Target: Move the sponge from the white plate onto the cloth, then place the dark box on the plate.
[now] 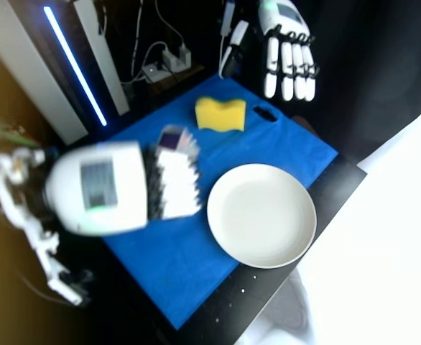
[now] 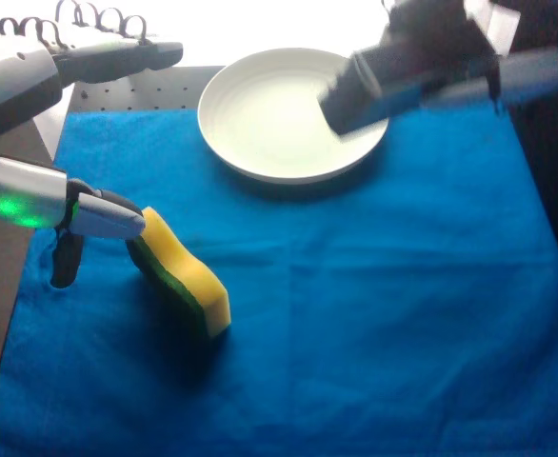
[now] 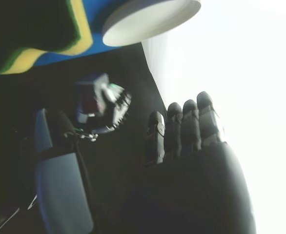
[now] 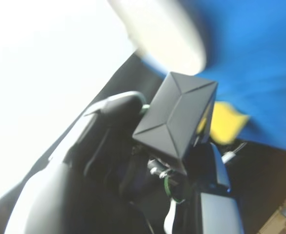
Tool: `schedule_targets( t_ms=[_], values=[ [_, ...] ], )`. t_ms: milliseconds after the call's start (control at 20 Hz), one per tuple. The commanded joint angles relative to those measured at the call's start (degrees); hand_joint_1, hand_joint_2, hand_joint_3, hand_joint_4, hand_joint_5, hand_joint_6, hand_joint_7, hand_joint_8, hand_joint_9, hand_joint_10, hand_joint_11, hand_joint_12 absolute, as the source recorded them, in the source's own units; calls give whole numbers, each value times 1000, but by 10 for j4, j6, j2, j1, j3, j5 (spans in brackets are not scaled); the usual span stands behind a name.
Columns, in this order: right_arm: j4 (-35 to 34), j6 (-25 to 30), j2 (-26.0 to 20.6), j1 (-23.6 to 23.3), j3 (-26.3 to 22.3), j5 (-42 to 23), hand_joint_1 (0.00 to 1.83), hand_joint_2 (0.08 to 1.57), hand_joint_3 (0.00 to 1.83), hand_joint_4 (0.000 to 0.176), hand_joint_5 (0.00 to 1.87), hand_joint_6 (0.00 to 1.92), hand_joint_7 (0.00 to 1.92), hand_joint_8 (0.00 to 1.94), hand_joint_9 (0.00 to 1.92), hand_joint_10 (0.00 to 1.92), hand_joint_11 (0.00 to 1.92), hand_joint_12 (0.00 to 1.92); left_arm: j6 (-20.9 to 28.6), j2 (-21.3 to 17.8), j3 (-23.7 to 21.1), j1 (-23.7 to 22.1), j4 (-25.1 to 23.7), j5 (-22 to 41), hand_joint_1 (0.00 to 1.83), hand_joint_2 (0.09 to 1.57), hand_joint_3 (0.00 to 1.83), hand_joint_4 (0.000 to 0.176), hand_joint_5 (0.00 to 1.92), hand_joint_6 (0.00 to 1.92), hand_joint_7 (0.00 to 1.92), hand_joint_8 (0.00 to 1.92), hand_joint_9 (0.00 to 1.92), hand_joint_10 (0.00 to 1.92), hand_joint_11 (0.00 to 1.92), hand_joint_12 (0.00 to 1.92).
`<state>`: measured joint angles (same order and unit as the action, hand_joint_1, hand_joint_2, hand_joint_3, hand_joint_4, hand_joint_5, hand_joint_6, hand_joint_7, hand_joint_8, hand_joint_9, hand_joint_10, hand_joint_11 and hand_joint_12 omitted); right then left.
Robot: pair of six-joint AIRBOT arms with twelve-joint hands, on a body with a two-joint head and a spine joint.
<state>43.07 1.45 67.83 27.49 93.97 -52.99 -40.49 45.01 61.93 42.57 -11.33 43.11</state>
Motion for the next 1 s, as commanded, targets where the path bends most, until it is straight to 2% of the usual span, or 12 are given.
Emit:
schedule_targets(
  t_ms=[0, 50, 100, 150, 200, 300, 400, 500, 600, 700, 800, 950],
  values=[
    [-38, 0, 14, -16, 8, -39, 1186, 1207, 0, 0, 826, 1178, 796, 1406, 700, 1613, 748, 1817, 3, 4, -2, -4, 16, 72, 797, 842, 0, 42, 216, 0, 185, 0, 120, 6, 0, 352],
    [-46, 0, 40, -25, 27, -38, 1318, 1170, 0, 0, 841, 1107, 839, 1244, 855, 1390, 812, 1601, 3, 5, -1, -4, 16, 72, 795, 820, 0, 53, 228, 2, 195, 2, 133, 5, 0, 398],
    [-62, 0, 60, -25, 45, -38, 1318, 1170, 0, 0, 841, 1107, 839, 1244, 855, 1390, 812, 1601, 3, 7, -1, -4, 16, 73, 795, 820, 0, 53, 228, 2, 195, 2, 133, 5, 0, 398],
    [-75, 1, 84, -25, 65, -36, 1351, 1150, 0, 0, 833, 1190, 847, 1183, 929, 1212, 874, 1272, 3, 8, 0, -4, 16, 74, 811, 798, 0, 53, 248, 3, 218, 3, 160, 6, 0, 488],
    [-87, 2, 108, -25, 82, -31, 1355, 1145, 0, 0, 822, 1240, 864, 1147, 950, 1159, 913, 1231, 3, 9, 0, -4, 16, 78, 819, 792, 0, 59, 258, 3, 216, 1, 142, 8, 0, 433],
    [-105, 3, 143, -25, 112, -13, 1467, 1096, 0, 0, 820, 1201, 895, 1137, 981, 1085, 874, 1238, 3, 12, 1, -4, 16, 86, 794, 799, 1, 96, 255, 0, 188, 1, 86, 1, 0, 267],
    [-110, 3, 169, -25, 138, 9, 1491, 1083, 0, 0, 822, 1176, 902, 1124, 992, 1082, 871, 1263, 3, 17, 3, -6, 16, 95, 779, 811, 6, 89, 249, 0, 187, 2, 82, 3, 0, 254],
    [-110, 4, 189, -25, 162, 43, 1361, 1131, 2, 0, 867, 1193, 904, 1080, 933, 1183, 741, 1408, 4, 23, 5, -9, 16, 101, 778, 844, 1, 69, 244, 1, 185, 1, 107, 5, 0, 347],
    [-109, 4, 206, -25, 181, 73, 1495, 1116, 0, 0, 841, 1255, 887, 1137, 982, 1069, 763, 1365, 5, 25, 6, -9, 16, 105, 818, 846, 0, 46, 253, 2, 182, 0, 121, 6, 0, 404],
    [-98, 4, 224, -25, 202, 116, 1362, 1141, 1, 0, 886, 1189, 894, 1114, 867, 1252, 643, 1457, 5, 28, 7, -9, 16, 108, 822, 859, 1, 44, 247, 1, 179, 0, 139, 5, 0, 568],
    [-88, 17, 249, -25, 230, 142, 1355, 1149, 0, 0, 874, 1239, 887, 1143, 846, 1227, 569, 1385, 6, 35, 11, -9, 21, 114, 853, 859, 1, 47, 229, 0, 165, 0, 146, 4, 0, 582],
    [-35, 54, 281, -25, 266, 161, 1342, 1180, 5, 0, 836, 1276, 789, 1271, 804, 1316, 629, 1338, 10, 53, 22, -9, 28, 126, 828, 862, 1, 64, 231, 0, 168, 0, 130, 0, 0, 641]
  ],
)
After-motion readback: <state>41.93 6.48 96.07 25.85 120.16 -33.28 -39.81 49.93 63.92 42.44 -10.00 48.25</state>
